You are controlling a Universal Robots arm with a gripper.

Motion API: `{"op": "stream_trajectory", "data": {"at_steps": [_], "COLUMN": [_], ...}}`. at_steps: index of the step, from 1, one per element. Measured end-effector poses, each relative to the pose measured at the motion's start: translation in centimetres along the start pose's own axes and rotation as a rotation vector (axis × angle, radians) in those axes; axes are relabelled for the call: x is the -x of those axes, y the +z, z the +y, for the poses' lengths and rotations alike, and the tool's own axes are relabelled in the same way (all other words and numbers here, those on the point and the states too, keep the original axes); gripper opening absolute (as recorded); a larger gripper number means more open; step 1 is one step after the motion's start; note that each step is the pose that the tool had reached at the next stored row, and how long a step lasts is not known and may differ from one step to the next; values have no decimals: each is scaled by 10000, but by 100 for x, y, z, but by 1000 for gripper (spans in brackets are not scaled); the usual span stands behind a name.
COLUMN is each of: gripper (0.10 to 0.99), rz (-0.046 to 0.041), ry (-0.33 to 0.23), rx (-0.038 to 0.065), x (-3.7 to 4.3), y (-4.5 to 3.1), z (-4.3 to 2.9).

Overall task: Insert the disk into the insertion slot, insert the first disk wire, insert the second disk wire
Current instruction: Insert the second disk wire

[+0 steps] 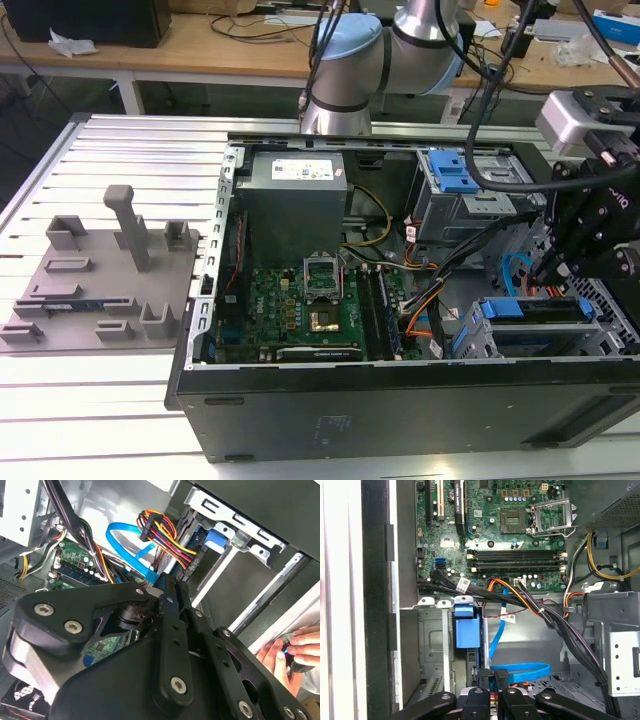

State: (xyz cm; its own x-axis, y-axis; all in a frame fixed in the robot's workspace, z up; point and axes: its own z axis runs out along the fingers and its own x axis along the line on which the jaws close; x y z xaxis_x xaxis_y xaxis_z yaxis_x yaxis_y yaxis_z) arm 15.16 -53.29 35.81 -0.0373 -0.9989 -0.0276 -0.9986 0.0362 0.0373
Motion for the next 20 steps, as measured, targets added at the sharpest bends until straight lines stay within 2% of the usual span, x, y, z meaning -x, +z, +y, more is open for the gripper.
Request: {"op": "stream_trajectory", "data": {"at_steps": [8,20], "gripper": [161,161], "rz": [0,0], "ry": [0,-1], "rx": [0,0], "x": [-74,-77], "y": [43,61], "z": [0,-21]}}
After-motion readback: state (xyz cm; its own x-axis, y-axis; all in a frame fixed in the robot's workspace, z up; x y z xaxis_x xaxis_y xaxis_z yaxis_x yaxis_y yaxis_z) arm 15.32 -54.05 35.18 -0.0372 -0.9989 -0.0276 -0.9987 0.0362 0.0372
